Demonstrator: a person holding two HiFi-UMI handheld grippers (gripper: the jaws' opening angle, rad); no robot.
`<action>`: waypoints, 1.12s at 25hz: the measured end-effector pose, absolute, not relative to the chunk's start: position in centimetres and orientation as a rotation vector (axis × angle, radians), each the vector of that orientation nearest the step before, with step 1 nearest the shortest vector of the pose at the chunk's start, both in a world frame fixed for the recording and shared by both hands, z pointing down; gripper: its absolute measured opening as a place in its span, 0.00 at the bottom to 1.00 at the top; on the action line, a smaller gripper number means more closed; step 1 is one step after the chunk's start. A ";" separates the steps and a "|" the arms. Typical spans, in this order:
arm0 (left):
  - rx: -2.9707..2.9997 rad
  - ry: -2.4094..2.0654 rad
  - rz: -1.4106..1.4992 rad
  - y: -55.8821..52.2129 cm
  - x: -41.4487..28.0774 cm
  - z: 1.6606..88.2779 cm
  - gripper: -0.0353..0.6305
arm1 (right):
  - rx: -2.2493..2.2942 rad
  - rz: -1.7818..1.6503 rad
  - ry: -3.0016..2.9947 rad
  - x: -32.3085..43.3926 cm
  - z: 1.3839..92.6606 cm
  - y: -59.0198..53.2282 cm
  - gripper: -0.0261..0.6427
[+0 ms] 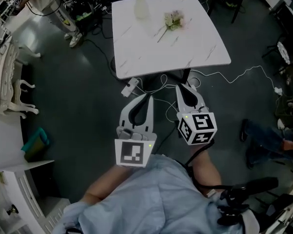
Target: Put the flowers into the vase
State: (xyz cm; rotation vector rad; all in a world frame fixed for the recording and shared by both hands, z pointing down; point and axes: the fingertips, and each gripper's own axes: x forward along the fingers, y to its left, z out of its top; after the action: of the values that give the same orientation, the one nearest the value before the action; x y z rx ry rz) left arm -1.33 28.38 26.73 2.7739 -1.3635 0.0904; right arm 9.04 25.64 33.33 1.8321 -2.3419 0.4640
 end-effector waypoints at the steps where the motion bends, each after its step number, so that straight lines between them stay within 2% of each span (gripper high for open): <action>1: 2.773 -1.355 0.086 26.9 -1.7 26.6 0.06 | 1.840 0.461 -2.337 8.7 33.2 24.1 0.04; 13: 2.786 -1.246 0.098 17.1 -1.2 27.1 0.06 | 1.958 0.438 -2.260 10.7 31.1 14.3 0.05; 28: 2.792 -1.305 0.221 1.0 8.7 27.4 0.06 | 1.960 0.571 -2.323 20.5 33.3 -3.1 0.07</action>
State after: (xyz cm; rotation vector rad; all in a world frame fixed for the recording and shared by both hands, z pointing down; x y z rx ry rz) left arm 8.72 1.03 27.37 2.7916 -1.3047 0.2209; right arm 20.46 -3.10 33.29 1.9604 -2.3232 0.5707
